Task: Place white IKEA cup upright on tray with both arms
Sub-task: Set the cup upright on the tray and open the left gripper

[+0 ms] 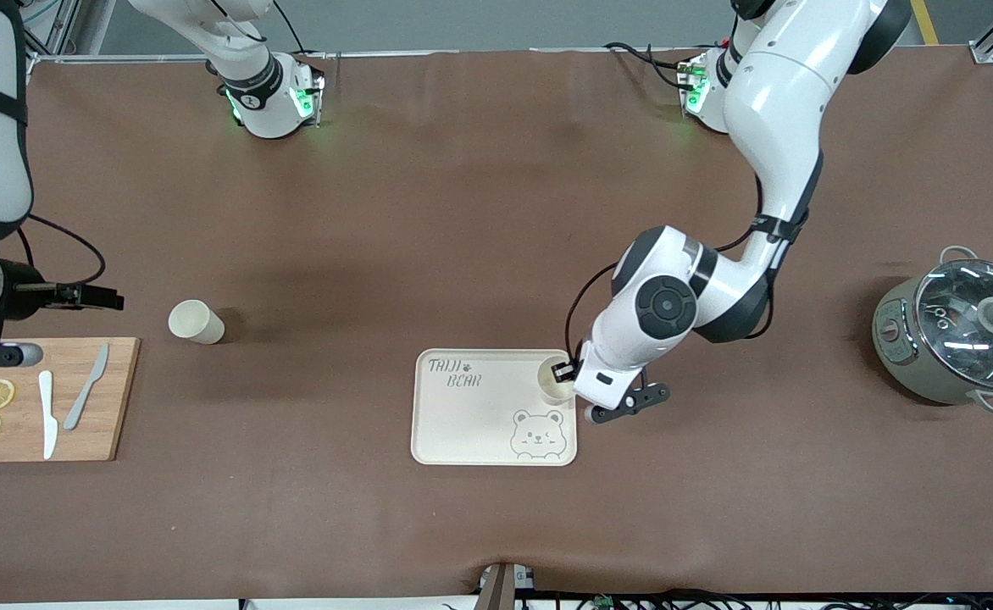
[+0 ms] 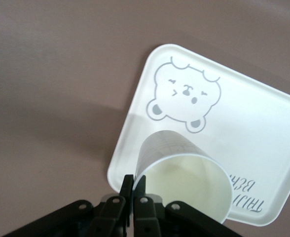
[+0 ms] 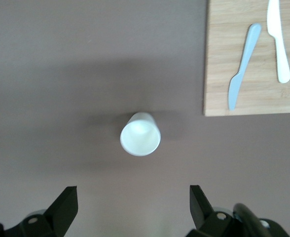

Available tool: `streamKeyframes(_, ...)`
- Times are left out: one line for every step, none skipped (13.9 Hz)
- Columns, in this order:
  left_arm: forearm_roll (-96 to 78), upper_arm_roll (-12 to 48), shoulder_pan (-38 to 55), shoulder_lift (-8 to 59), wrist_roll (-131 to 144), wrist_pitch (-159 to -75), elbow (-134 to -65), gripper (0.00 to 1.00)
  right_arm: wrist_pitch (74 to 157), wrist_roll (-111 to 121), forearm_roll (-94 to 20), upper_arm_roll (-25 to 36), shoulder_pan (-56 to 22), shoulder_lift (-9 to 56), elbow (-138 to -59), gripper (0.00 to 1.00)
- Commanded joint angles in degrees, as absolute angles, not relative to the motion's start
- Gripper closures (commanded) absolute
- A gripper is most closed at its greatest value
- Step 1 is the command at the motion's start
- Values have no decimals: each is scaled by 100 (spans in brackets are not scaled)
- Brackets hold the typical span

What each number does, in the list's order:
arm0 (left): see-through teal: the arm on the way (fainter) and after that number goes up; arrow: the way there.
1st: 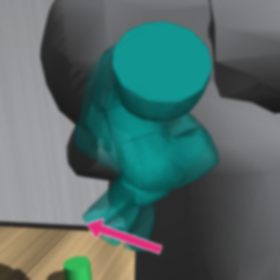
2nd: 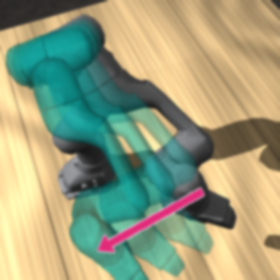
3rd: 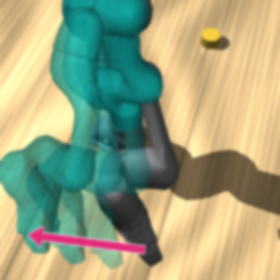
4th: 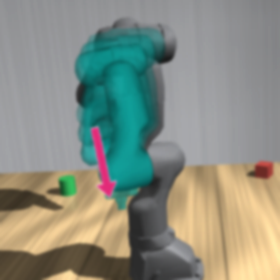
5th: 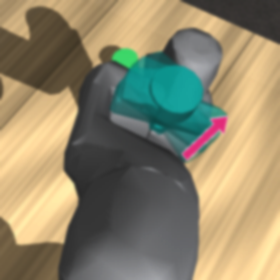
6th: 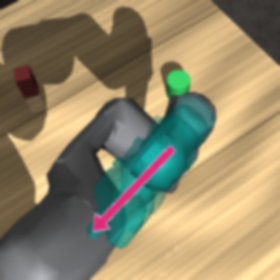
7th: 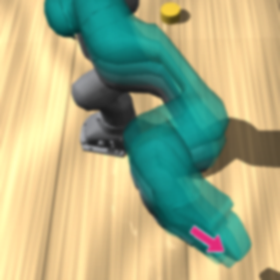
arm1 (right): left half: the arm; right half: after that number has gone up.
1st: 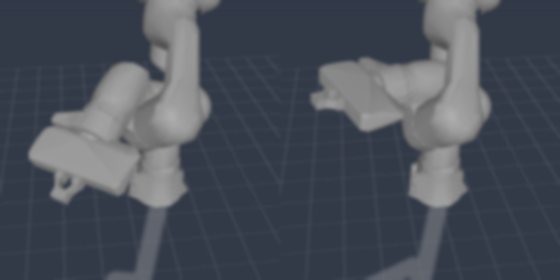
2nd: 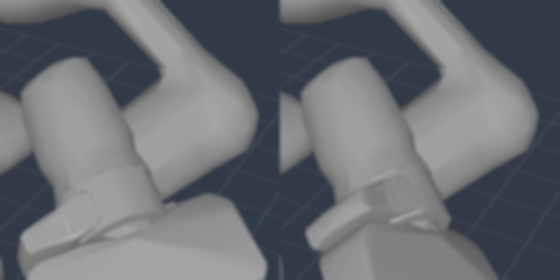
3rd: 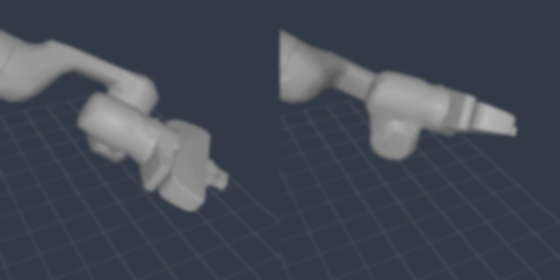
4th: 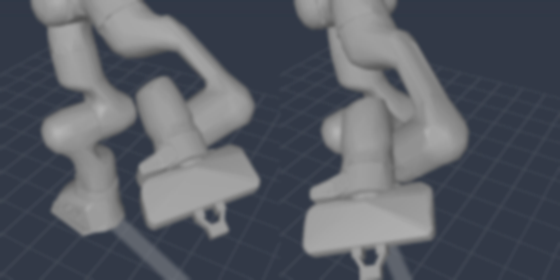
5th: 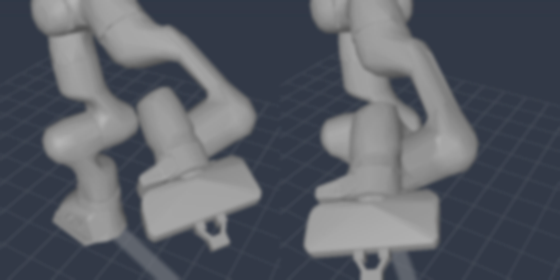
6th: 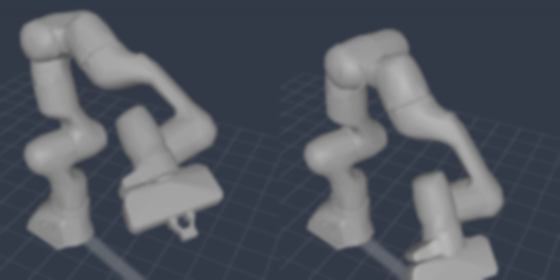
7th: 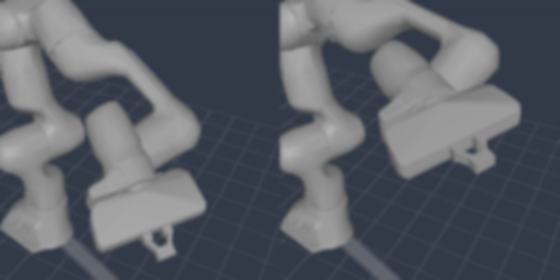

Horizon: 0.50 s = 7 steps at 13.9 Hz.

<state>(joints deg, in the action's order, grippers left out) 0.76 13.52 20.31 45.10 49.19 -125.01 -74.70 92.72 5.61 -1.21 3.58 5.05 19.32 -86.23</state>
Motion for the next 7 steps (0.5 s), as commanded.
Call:
streamKeyframes(35,1187,2197,4781,5001,-12778,-7242,100,9386,571,-254,308,807,2074,-8769,0)
streamKeyframes(35,1143,2249,4825,5001,-12805,-7233,100,9613,580,-385,308,878,2074,-9024,0)
streamKeyframes(26,1082,2294,4904,5010,-12858,-7233,100,9615,519,-387,308,888,2074,-9235,0)
streamKeyframes(35,1072,2346,4939,5010,-12928,-7242,100,9615,475,-387,308,853,2083,-9446,0)
streamKeyframes(35,1064,2338,4948,5001,-12929,-7251,100,9685,396,-387,308,853,2100,-9579,0)
streamKeyframes(35,1063,2347,4983,5001,-12929,-7251,100,9764,378,-387,308,835,2170,-9615,0)
streamKeyframes(26,1063,2338,5009,5001,-12937,-7251,100,9895,387,-378,308,861,2188,-9754,0)
